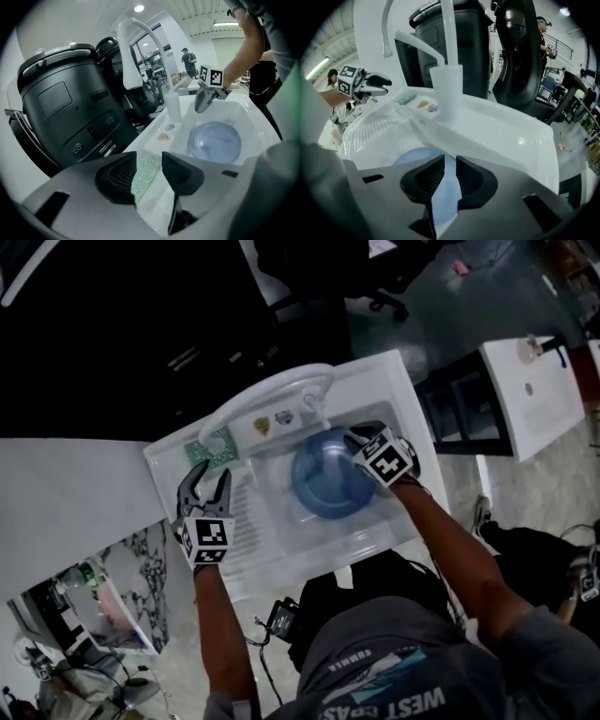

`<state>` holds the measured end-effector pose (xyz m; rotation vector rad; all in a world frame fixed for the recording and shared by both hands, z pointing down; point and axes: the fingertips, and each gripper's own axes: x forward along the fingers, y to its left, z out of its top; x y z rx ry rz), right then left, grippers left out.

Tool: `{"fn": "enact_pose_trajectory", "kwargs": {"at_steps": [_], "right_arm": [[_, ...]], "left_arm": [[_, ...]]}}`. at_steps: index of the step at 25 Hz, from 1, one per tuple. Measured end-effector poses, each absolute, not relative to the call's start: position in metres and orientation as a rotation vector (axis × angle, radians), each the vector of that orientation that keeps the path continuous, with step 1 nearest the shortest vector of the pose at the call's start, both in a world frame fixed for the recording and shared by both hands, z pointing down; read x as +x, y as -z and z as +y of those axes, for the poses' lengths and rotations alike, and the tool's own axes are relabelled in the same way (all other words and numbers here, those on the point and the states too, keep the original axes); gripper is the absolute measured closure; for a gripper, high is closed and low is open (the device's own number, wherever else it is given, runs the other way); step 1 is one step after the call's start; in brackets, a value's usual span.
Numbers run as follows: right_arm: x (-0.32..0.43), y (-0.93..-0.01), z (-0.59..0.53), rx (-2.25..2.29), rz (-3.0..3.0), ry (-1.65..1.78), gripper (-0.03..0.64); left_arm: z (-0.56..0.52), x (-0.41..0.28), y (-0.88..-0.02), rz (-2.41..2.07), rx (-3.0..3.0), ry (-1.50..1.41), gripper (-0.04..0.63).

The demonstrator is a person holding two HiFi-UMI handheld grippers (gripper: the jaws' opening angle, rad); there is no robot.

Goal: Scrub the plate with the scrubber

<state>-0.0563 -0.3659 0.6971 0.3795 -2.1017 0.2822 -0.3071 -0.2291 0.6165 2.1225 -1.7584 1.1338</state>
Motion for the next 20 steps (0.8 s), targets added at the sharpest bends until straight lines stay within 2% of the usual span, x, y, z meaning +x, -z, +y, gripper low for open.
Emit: {"fn": "enact_pose_trajectory", "kwargs": {"at_steps": [8,20], "right_arm": [[-0.050,-0.771,-0.377,0.351,-1.982,-0.335,0.494],[-0.054,-0.823,-0.378,0.265,-1.925,-0.434,0.472]], "left_arm": [[-0.236,-0.313,-0.646,-1.729,2.089,-1.243,0.409],[-0.244,-0.322,-0.665,-1.709,2.072,-1.321,0.391]]}}
